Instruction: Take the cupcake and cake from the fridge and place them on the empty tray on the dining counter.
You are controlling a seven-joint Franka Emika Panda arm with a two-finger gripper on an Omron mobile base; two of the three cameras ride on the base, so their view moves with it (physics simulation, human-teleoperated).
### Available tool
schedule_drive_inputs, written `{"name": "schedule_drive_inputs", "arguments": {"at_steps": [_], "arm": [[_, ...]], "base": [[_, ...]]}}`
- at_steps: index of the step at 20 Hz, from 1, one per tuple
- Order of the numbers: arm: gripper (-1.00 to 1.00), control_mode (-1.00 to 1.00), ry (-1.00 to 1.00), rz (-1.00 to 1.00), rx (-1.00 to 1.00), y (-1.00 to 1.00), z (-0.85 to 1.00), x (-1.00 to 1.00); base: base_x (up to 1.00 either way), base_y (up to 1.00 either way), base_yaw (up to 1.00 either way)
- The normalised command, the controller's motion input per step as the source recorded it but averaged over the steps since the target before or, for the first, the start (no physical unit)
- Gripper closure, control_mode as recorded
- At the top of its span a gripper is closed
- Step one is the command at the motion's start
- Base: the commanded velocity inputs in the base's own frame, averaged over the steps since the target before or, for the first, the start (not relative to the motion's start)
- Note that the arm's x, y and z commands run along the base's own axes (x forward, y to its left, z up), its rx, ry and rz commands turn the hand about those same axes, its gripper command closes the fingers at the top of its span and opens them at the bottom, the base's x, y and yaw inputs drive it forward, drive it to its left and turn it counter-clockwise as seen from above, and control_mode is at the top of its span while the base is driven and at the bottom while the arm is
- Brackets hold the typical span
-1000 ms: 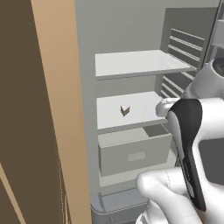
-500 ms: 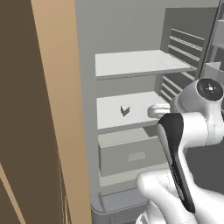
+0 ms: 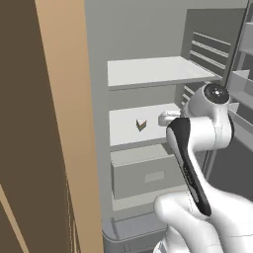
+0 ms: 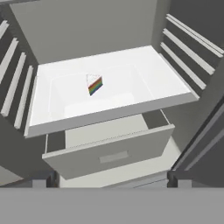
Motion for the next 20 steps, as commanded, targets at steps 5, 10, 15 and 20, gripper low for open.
{"name": "schedule_drive_inputs", "arguments": {"at_steps": [5,10,15,20], "arm": [[-1.00,-1.00,0.00,0.00,0.00,0.00,-0.31,0.51],[-1.00,-1.00,0.00,0.00,0.00,0.00,-0.29,0.46],[-1.00,-1.00,0.00,0.00,0.00,0.00,-0.21,0.43],[-1.00,-1.00,0.00,0.00,0.00,0.01,-0.17,0.39]], "base": [[0.00,0.00,0.00],[0.00,0.00,0.00],[0.00,0.00,0.00],[0.00,0.00,0.00]]}}
